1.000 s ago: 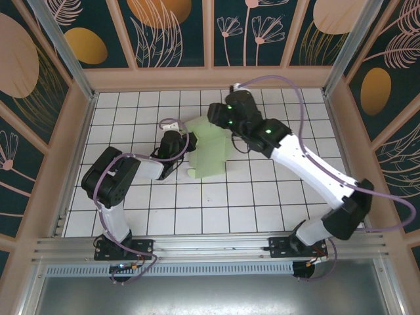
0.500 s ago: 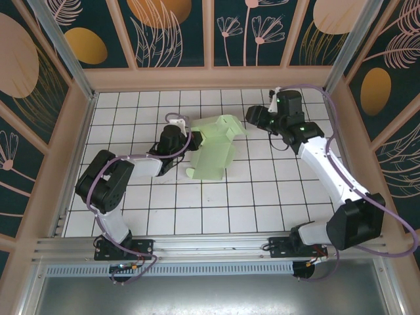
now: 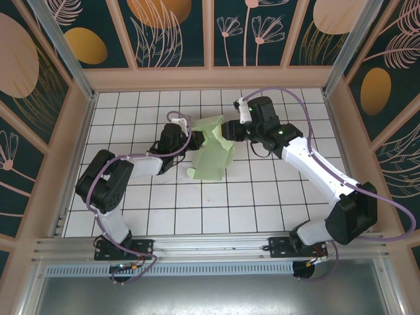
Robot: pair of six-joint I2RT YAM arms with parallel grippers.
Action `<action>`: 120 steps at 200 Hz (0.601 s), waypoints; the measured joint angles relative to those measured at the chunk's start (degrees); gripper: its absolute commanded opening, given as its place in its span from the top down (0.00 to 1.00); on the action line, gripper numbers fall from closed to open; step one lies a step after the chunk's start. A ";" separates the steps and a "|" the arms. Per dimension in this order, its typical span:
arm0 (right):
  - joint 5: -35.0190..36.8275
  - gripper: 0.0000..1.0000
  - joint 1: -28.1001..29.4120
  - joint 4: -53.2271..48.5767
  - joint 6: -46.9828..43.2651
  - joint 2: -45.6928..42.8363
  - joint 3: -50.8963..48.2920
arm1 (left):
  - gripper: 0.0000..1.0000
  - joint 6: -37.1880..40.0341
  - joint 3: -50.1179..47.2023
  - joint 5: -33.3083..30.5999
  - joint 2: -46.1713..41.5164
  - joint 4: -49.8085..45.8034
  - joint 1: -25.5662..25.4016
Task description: Fold the paper box
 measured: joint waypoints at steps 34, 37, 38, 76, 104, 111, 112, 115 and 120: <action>7.61 0.56 3.02 -0.74 -3.58 0.04 0.24 | 1.00 0.00 0.02 0.00 0.00 -0.42 0.00; 8.35 0.56 3.41 -0.87 -3.80 0.07 0.31 | 1.00 0.00 0.04 0.02 0.00 -0.52 0.00; 8.70 0.56 3.63 -0.94 -4.00 0.09 0.35 | 1.00 0.00 0.04 0.02 0.00 -0.52 0.00; 16.00 0.63 8.63 -1.36 -7.58 1.62 1.18 | 1.00 -0.33 0.22 0.22 0.00 -0.61 0.00; 17.88 0.65 9.55 -1.40 -8.81 2.97 1.20 | 1.00 -0.42 0.24 0.20 0.00 -1.03 0.00; 18.05 0.65 9.53 -1.40 -8.90 2.99 1.20 | 1.00 -0.42 0.24 0.20 0.00 -1.36 0.00; 18.08 0.65 9.53 -1.38 -8.92 2.99 1.20 | 1.00 -0.42 0.24 0.20 0.00 -1.38 0.00; 18.21 0.64 9.53 -1.40 -9.07 2.99 1.20 | 1.00 -0.42 0.24 0.22 0.00 -1.42 0.00; 18.40 0.62 9.53 -1.40 -9.09 2.99 1.20 | 1.00 -0.42 0.24 0.22 0.00 -1.49 0.00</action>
